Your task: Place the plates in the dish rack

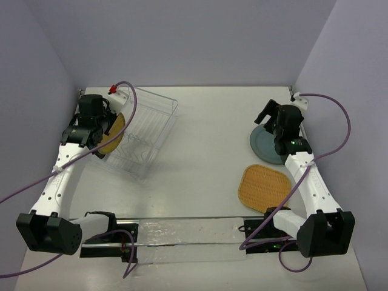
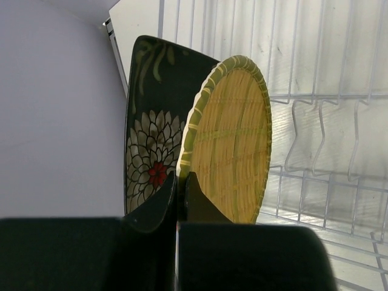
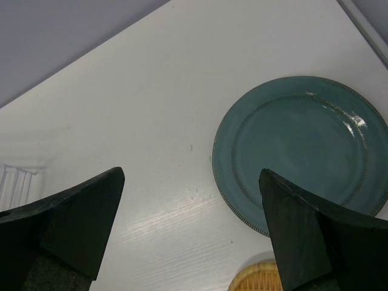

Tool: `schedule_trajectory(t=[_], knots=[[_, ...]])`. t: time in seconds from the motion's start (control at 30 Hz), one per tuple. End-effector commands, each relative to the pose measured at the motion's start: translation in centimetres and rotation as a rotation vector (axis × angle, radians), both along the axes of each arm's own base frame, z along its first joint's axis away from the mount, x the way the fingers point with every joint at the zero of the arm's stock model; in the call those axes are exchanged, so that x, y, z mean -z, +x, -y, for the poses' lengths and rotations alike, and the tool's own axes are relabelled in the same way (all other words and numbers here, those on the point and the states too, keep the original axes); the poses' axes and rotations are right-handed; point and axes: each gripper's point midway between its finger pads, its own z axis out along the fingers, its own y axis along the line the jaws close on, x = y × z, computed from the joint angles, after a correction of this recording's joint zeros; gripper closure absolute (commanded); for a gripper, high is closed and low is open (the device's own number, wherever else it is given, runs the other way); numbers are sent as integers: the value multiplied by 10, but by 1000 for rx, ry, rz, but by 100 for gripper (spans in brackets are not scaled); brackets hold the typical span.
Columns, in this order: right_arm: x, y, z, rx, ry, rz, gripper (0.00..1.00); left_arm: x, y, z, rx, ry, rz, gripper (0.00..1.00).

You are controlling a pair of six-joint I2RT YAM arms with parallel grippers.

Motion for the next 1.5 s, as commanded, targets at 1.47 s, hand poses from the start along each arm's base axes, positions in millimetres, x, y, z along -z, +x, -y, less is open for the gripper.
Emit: schedule_trajectory(t=[1.47], knots=[[13, 6, 23, 53, -7, -26, 0, 22, 47, -20, -36, -22, -107, 100]])
